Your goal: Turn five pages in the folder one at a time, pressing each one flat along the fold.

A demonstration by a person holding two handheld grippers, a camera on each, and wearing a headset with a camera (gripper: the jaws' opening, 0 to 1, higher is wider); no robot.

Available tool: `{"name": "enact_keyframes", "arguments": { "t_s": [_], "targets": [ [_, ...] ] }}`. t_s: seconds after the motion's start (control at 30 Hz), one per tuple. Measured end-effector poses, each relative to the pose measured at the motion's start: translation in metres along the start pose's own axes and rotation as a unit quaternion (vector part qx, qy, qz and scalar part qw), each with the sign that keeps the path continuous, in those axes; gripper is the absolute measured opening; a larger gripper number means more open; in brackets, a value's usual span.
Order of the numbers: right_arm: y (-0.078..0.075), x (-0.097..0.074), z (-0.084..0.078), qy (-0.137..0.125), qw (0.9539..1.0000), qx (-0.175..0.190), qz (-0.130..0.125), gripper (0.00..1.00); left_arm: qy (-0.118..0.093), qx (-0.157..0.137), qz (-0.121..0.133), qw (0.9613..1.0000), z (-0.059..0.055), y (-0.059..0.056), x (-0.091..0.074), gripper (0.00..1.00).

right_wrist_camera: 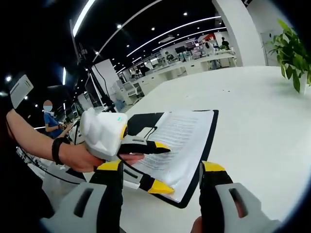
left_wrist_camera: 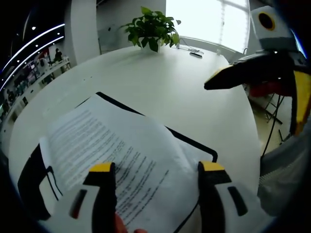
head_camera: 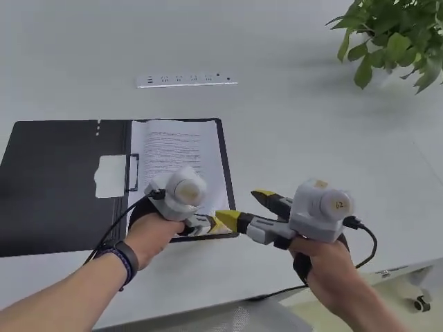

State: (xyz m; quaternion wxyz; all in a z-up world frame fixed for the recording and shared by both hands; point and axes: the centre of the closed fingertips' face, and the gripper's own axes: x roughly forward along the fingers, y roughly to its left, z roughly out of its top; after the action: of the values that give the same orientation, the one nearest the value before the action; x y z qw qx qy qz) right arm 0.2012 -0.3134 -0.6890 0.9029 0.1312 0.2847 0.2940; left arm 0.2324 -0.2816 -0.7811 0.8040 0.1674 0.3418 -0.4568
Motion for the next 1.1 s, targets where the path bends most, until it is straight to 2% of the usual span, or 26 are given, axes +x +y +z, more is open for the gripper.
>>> {"name": "enact_keyframes", "arguments": {
  "t_s": [0.2, 0.3, 0.6, 0.8, 1.03, 1.1],
  "targets": [
    [-0.010, 0.019, 0.016, -0.027, 0.9987, 0.041, 0.014, 0.57, -0.002, -0.006, 0.001, 1.0000, 0.001, -0.001, 0.001, 0.70],
    [-0.016, 0.028, 0.015, -0.027, 0.9978, 0.058, 0.017, 0.54, -0.002, -0.006, 0.001, 1.0000, 0.001, -0.001, 0.001, 0.70],
    [-0.028, 0.046, -0.006, 0.000, 0.9962, 0.084, 0.021, 0.49, -0.002, -0.005, 0.000, 1.0000, 0.002, -0.001, 0.001, 0.70],
    [-0.026, 0.053, -0.016, 0.021, 0.9967, 0.070, 0.035, 0.45, -0.001, -0.003, -0.001, 1.0000, 0.002, -0.002, 0.001, 0.70],
    [-0.027, 0.060, -0.024, 0.029, 0.9946, 0.087, 0.048, 0.42, 0.001, -0.002, -0.001, 1.0000, 0.001, -0.002, 0.001, 0.70],
    [-0.022, 0.060, -0.025, 0.030, 0.9921, 0.102, 0.067, 0.40, 0.002, -0.001, -0.002, 1.0000, 0.001, -0.002, 0.001, 0.70]
  ]
}}
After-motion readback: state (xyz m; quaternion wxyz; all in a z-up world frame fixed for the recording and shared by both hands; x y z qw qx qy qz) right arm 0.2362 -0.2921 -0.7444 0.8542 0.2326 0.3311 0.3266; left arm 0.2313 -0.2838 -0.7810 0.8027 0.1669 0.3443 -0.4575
